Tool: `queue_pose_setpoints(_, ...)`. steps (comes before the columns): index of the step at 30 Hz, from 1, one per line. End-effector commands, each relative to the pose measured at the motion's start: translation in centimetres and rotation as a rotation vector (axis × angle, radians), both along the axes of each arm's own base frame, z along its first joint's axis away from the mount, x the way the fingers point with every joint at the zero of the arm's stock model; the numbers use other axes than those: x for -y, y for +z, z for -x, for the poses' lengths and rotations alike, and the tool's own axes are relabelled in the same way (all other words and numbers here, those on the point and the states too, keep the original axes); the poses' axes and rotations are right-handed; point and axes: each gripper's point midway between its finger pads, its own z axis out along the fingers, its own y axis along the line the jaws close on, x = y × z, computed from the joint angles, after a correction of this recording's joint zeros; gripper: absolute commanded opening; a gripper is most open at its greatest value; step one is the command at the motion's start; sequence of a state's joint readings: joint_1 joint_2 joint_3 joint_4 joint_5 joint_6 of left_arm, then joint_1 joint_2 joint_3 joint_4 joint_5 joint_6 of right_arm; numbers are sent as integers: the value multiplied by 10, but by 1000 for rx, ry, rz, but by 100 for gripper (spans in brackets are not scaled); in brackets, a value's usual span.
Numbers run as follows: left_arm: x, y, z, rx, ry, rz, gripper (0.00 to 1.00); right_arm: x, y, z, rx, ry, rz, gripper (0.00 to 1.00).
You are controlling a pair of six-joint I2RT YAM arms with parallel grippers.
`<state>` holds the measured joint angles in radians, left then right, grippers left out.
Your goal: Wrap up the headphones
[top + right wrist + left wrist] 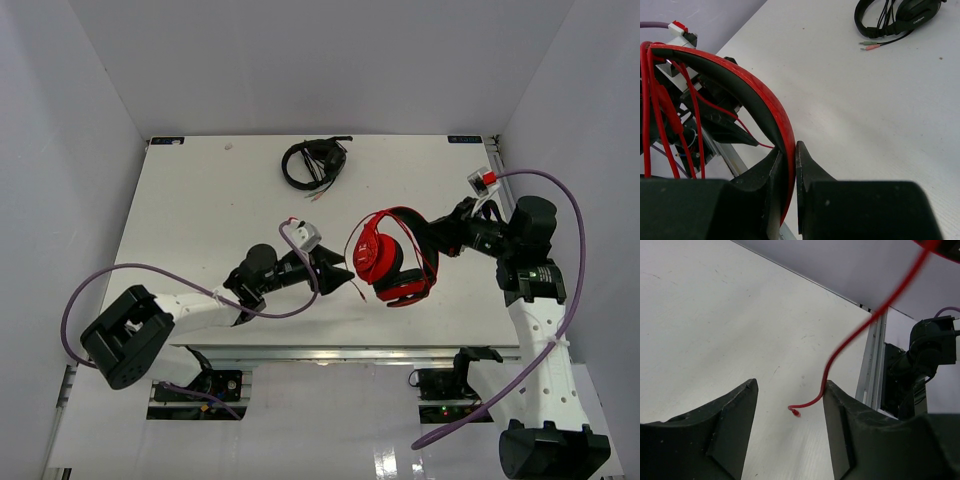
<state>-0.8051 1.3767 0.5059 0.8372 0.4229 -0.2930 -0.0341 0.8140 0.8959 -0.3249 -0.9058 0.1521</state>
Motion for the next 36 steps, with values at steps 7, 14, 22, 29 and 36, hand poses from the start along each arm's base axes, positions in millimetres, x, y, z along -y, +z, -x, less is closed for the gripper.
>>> queue_pose_setpoints(7,-40,7,32,64,40,44,80,1,20,8,23,-18,-35,8)
queue_pose_setpoints(14,-49,0,43,76,41,48,84,1,20,10,26,-17,-35,8)
queue_pose_setpoints(22,-36,0,28,132,89,9,98,1,18,12,21,-16,-41,8)
queue_pose_setpoints(29,0,6,18,167,20,16,98,0,17,13,12,-6,-48,8)
queue_pose_setpoints(36,36,1,10,142,-13,2,86,-1,17,16,8,0,-53,8)
